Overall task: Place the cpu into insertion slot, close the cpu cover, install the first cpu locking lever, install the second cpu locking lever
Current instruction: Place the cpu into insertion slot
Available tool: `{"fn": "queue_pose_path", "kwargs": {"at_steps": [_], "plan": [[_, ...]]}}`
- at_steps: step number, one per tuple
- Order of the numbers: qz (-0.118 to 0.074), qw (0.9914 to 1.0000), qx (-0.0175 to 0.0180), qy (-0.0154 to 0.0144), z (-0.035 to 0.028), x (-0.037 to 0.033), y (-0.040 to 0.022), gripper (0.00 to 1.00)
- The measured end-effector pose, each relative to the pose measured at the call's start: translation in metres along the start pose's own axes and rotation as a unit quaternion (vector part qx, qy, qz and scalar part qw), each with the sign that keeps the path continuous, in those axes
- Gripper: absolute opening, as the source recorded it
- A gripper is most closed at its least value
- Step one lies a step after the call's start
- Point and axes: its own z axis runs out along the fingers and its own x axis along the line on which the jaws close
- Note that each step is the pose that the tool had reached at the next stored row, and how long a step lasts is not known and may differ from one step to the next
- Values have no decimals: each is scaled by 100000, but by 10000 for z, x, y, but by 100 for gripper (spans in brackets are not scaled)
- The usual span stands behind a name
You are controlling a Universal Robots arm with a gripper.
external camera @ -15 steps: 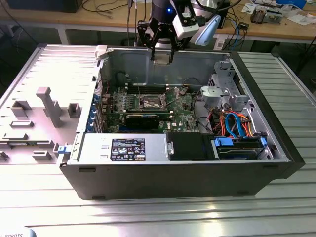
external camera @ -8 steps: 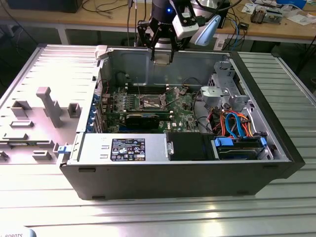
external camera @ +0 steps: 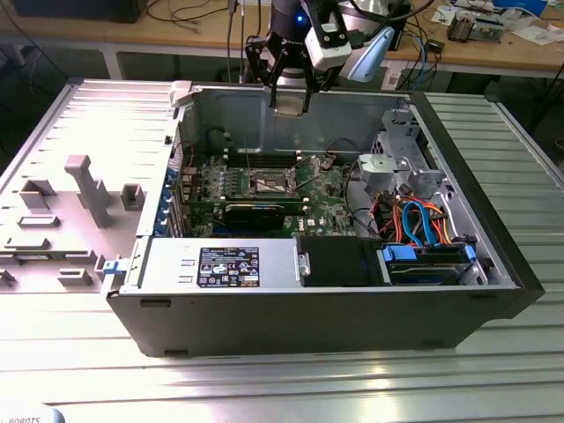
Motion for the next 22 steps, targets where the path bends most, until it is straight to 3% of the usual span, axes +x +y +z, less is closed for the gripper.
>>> {"fn": "queue_pose_path", "kwargs": {"at_steps": [6,12,22], "plan": [[302,100000,-1,-24,0,0,0,54],[3466,99939,-69,-308,6,0,0,54],[3512,99938,-67,-314,6,0,-1,54]]}}
